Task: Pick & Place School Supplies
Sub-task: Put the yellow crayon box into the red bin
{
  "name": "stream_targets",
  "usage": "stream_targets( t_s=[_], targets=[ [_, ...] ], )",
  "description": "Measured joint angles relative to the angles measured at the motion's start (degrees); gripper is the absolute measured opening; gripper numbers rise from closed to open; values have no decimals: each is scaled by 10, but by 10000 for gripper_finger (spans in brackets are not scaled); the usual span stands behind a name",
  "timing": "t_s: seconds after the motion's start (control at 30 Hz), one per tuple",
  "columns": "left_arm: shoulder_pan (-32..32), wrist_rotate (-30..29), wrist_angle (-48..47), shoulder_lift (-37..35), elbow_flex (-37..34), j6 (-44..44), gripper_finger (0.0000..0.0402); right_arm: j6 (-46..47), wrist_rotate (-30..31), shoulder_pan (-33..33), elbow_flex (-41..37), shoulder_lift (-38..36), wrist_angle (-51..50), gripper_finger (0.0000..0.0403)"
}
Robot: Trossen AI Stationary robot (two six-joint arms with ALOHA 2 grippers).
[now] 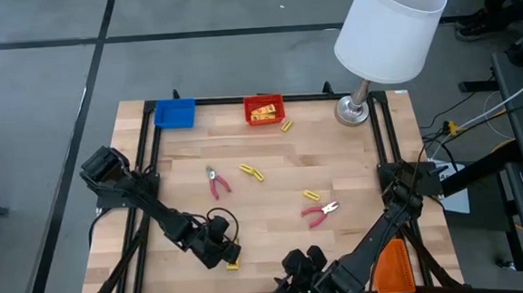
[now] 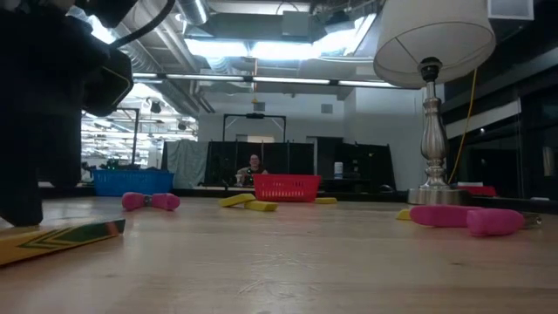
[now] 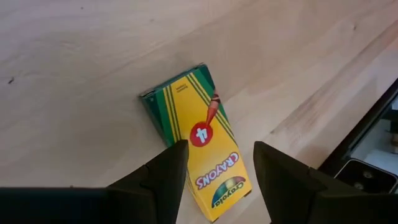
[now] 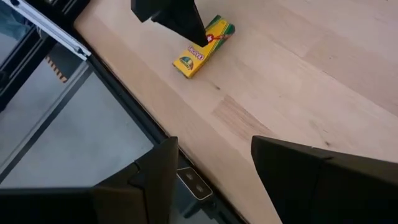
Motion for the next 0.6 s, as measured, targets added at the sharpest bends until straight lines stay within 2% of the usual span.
stream_targets(
  t_s=[0.6],
  targets=[
    [-2,16,-49,-3,0,9,182,21,-1,7,0,0,5,210]
  ],
)
